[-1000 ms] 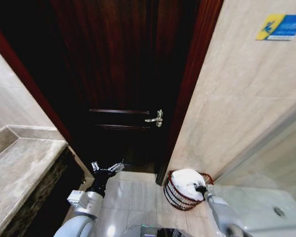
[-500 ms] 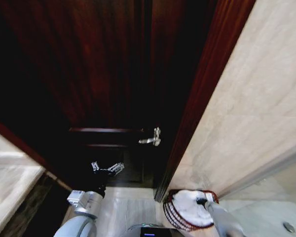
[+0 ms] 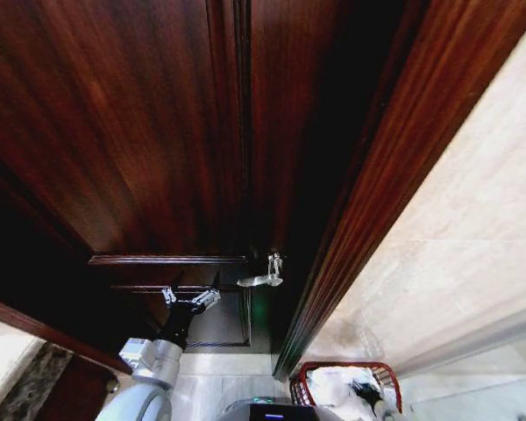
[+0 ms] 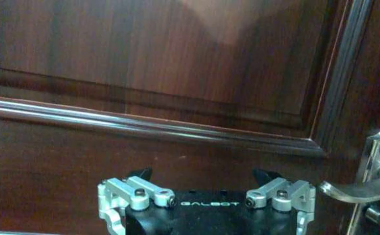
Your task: Discard the used towel into the hamper.
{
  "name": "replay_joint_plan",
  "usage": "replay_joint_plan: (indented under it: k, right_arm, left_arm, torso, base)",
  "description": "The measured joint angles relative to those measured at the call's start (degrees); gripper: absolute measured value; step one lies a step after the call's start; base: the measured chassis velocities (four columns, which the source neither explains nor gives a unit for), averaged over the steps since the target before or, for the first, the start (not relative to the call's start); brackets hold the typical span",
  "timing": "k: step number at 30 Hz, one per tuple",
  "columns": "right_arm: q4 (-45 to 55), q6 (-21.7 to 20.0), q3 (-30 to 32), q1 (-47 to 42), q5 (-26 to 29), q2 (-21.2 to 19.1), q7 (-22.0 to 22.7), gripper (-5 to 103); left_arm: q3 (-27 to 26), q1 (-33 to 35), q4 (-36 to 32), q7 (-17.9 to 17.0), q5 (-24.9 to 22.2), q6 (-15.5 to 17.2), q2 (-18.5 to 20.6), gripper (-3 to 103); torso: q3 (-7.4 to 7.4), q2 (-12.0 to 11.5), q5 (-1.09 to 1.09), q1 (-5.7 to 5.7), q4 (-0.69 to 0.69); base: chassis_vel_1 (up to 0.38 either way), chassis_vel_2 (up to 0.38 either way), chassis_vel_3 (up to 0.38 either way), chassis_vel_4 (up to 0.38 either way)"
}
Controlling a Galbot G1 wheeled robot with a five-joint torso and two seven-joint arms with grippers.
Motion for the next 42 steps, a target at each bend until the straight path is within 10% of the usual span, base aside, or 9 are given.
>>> replay_joint_plan:
  k: [11,42]
  right_arm:
    - [0.1,2.2,0.0,-0.1,-0.1,0.2,1.0,99]
    - [4.9,11.5,0.0,0.1,1.5,0.3,-0.2,100]
  left_arm:
    - [0.0,0.0,0.0,0.0,0.0,0.0,0.0,100]
    - [0.0,0.0,0.0,0.0,0.0,0.0,0.0,100]
  torso:
    - [-1.79,-3.2,-0.02,-1.51,-0.01]
    - [-2.04,-3.6,0.02,-1.69,0.03]
  base:
    - [-0.011,0.003,0.003,-0.005]
    - [0.039,-0.041,-0.033,0.044]
